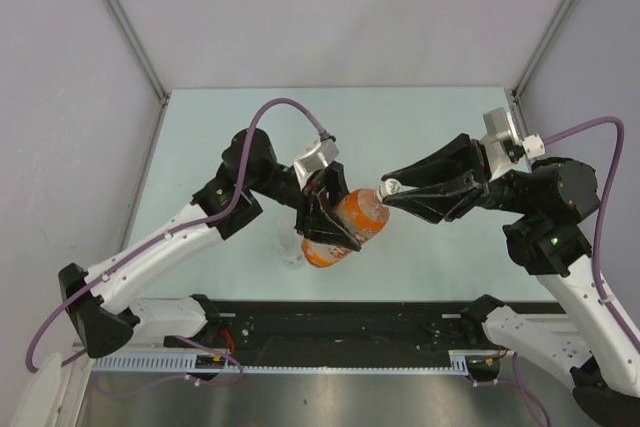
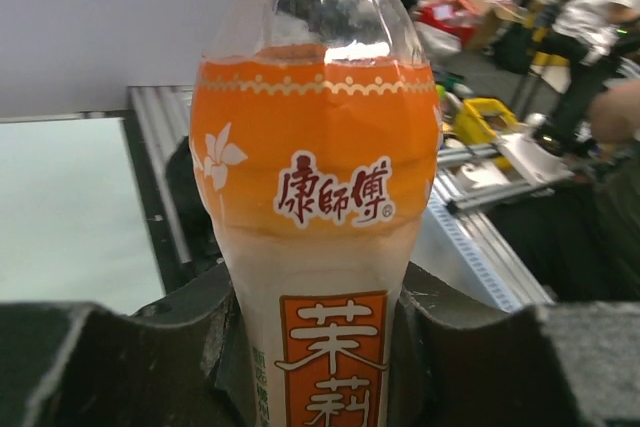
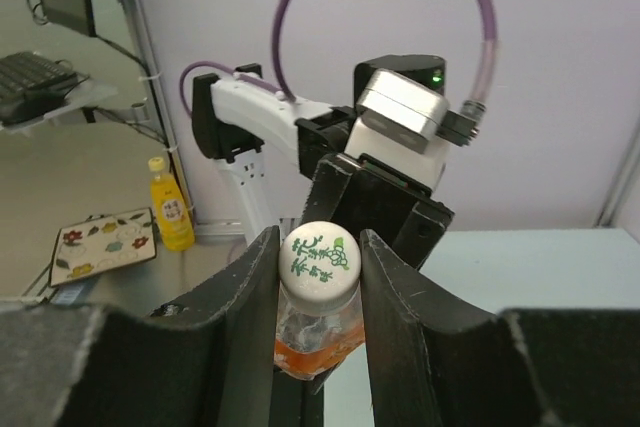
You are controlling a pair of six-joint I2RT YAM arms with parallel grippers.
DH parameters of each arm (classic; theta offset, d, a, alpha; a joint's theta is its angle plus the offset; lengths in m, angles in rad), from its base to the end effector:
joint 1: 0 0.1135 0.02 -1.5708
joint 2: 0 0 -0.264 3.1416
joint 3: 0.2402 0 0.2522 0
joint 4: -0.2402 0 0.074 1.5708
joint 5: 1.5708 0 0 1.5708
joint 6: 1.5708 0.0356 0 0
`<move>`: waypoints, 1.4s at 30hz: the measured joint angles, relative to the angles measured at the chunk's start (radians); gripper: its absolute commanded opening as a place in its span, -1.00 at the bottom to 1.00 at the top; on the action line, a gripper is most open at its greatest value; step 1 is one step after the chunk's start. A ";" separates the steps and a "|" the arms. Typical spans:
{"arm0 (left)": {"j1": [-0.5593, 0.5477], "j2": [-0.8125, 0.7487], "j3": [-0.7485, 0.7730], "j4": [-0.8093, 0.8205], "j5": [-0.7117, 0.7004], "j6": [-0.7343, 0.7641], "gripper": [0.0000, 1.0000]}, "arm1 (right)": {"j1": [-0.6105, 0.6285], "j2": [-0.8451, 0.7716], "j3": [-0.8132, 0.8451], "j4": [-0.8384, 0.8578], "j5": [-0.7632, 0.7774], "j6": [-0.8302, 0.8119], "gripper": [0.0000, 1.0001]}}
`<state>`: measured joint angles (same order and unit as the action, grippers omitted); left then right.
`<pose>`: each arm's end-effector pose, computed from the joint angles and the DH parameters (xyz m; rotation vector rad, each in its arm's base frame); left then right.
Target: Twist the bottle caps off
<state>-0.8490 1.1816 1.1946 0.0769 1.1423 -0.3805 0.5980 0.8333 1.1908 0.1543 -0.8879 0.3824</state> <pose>0.1425 -0.2109 0.4289 1.3821 1.2213 -1.7442 0.0961 0.0989 0.4981 -0.9739 0.9646 1.3021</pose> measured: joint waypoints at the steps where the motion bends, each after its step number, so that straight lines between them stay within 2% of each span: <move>1: 0.000 0.012 0.000 0.033 0.038 -0.035 -1.00 | 0.000 -0.001 0.002 0.007 -0.021 -0.002 -1.00; 10: -0.003 0.101 0.000 0.386 0.275 -0.389 -1.00 | 0.011 -0.008 0.011 0.046 -0.161 -0.060 -1.00; 18: -0.005 0.166 0.000 0.707 0.377 -0.662 -1.00 | 0.032 -0.017 0.012 0.032 -0.238 -0.121 -1.00; 22: -0.005 0.187 0.000 0.792 0.399 -0.732 -1.00 | 0.032 -0.018 0.012 0.026 -0.253 -0.132 -1.00; 26: -0.004 0.187 0.000 0.766 0.402 -0.710 -1.00 | 0.027 -0.020 0.012 0.023 -0.258 -0.131 -1.00; 34: 0.010 0.164 0.001 0.509 0.370 -0.468 -0.99 | -0.024 -0.031 0.002 0.021 -0.277 -0.100 -1.00; 38: 0.014 0.153 0.001 0.444 0.354 -0.405 -1.00 | -0.031 -0.031 0.001 0.019 -0.276 -0.090 -0.99; 42: 0.016 0.145 0.001 0.410 0.342 -0.373 -1.00 | -0.034 -0.032 0.000 0.010 -0.264 -0.084 -0.57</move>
<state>-0.8333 1.3266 1.1957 0.4866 1.4841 -0.7532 0.5636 0.8013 1.1912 0.1638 -1.1522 0.2981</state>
